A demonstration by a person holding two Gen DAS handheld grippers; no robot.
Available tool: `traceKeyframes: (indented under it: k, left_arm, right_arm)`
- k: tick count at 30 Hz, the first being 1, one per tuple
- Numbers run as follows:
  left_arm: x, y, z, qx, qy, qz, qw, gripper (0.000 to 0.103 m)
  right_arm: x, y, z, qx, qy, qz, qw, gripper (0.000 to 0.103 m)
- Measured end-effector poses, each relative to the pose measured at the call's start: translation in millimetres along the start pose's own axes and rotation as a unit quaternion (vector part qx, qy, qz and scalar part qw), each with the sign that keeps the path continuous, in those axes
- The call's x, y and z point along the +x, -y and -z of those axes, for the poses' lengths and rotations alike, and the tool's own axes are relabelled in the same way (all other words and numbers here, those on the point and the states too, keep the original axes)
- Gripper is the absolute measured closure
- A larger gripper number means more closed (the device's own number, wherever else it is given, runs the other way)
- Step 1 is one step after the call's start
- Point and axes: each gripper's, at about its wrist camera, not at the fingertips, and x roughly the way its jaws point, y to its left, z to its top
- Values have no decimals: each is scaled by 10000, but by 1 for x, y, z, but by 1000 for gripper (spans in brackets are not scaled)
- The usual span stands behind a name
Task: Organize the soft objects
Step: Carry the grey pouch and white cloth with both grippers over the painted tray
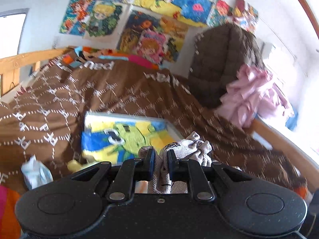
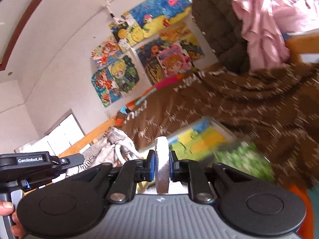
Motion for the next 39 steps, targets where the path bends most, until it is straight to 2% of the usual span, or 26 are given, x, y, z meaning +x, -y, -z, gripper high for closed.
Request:
traceKeyframes:
  k: [4,7,12,17,21,26,34,39]
  left_arm:
    - [27,-12,-21,-259,285,-381,9985,89]
    - [52,-19,-34,-202,366,-626,9972,89]
    - [100,-38,-44,-199,356,-806,9959,89]
    - [152,-62,-38,-346,241,-936,9947,89]
    - [184,-79,-26,-516,65,-1135,9922,89]
    - [206,-90,-17,-558,-165,-1351,9891,89]
    - [221,-99,-10,-728,-468,-1587,9835,88]
    - [228,-100,-6,-765,-621,-1639,9815,87]
  right_arm:
    - [55,-2,-10,147,-34,-199,9997,87]
    - [95,1,-10,201,-147,-313,9992,87]
    - [147,14,-4,291,-349,-461,9979,87]
    - [184,28,3,522,-530,-417,9964,87]
    - [202,32,9,575,-620,-318,9959,87]
    - [213,19,14,96,-807,-36,9967,87]
    - [219,8,21,-247,-1008,196,9944,87]
    - [223,5,23,-397,-1128,227,9926,82]
